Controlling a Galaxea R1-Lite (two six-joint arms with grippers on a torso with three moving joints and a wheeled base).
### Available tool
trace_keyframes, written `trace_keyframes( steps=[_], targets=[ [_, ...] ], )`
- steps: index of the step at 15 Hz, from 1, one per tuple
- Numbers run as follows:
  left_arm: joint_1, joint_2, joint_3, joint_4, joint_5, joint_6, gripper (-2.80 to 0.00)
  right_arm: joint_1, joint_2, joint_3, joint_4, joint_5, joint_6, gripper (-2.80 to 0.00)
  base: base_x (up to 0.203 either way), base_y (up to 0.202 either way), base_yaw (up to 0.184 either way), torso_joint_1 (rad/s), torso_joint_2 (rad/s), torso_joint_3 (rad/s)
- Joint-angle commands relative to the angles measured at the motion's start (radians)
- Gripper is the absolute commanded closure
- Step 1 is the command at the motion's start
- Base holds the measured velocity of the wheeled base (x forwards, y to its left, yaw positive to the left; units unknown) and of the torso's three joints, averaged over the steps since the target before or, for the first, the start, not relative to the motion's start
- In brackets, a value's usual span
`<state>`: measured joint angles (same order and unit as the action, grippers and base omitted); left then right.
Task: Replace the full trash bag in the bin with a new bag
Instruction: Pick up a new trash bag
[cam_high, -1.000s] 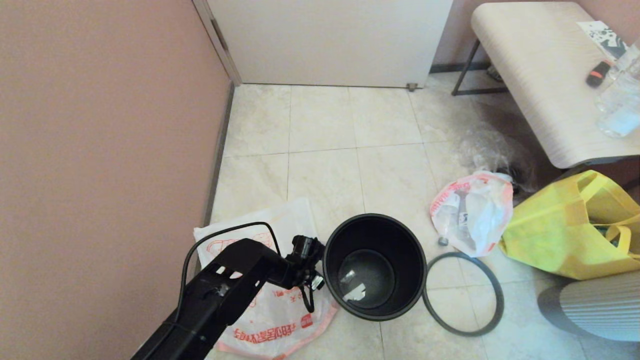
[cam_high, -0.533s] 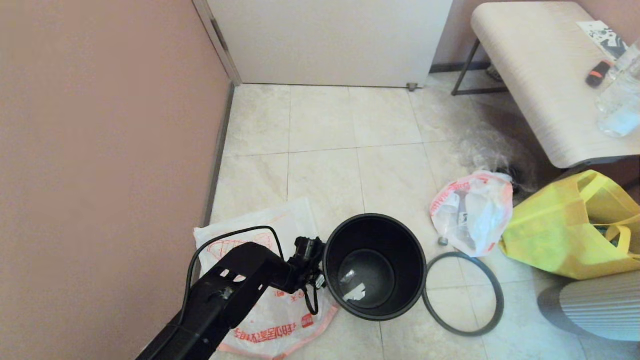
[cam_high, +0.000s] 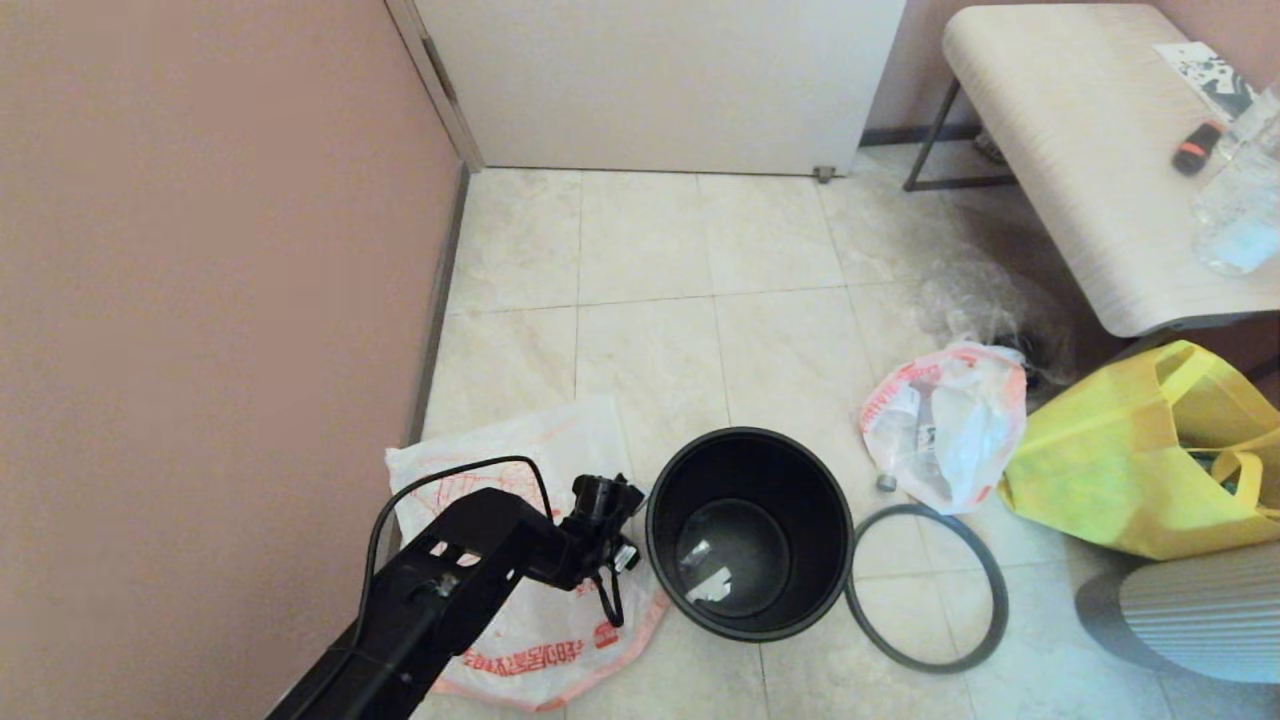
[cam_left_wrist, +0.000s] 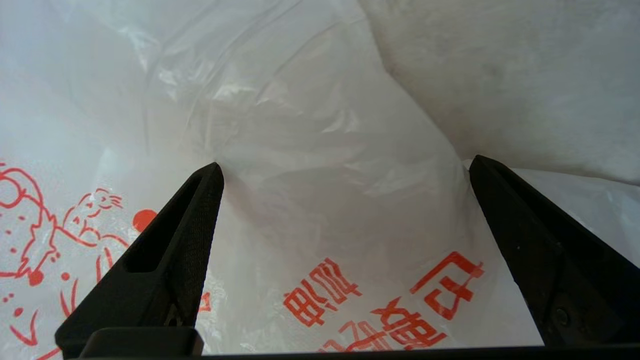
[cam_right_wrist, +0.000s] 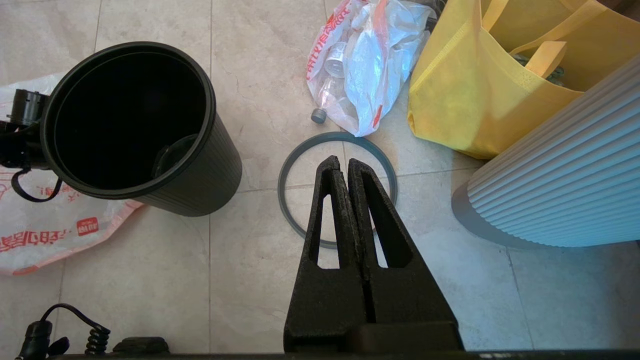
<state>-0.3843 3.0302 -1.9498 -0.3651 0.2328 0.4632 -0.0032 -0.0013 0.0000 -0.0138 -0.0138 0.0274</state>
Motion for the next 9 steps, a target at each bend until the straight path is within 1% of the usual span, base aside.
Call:
trace_keyframes(
  steps=[1,7,9],
  targets=[
    [0.001,0.002,0.000,-0.002,0.002,0.003,0.00,0.000,0.001,0.006,0.000,0.000,0.000,0.00,0.000,0.000,0.000,0.000,0.00,0.000],
    [0.007,-0.002,0.002,0.011,0.003,-0.003,0.00,0.000,0.001,0.006,0.000,0.000,0.000,0.00,0.000,0.000,0.000,0.000,0.00,0.000],
    [0.008,-0.038,0.028,0.018,0.006,-0.016,0.00,0.000,0.001,0.006,0.000,0.000,0.000,0.00,0.000,0.000,0.000,0.000,0.00,0.000]
  ],
)
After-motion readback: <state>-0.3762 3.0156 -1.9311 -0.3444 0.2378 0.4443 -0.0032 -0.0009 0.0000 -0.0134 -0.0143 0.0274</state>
